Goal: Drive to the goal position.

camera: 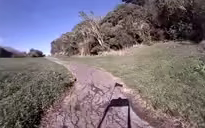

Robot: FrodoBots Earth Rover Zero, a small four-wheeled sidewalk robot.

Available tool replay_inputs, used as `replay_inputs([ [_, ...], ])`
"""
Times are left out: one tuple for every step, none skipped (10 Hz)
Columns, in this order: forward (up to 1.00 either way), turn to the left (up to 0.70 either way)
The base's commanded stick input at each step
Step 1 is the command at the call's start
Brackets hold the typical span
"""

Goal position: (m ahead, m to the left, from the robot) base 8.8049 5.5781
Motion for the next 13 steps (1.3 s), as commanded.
replay_inputs([
  [0.5, 0.0],
  [0.5, 0.0],
  [0.5, 0.0],
  [0.5, 0.03],
  [0.5, 0.03],
  [0.5, 0.03],
  [0.7, 0.02],
  [0.7, 0.02],
  [0.7, 0.01],
  [0.7, 0.02],
  [0.7, 0.0],
  [0.7, 0.0],
  [0.7, 0.02],
])
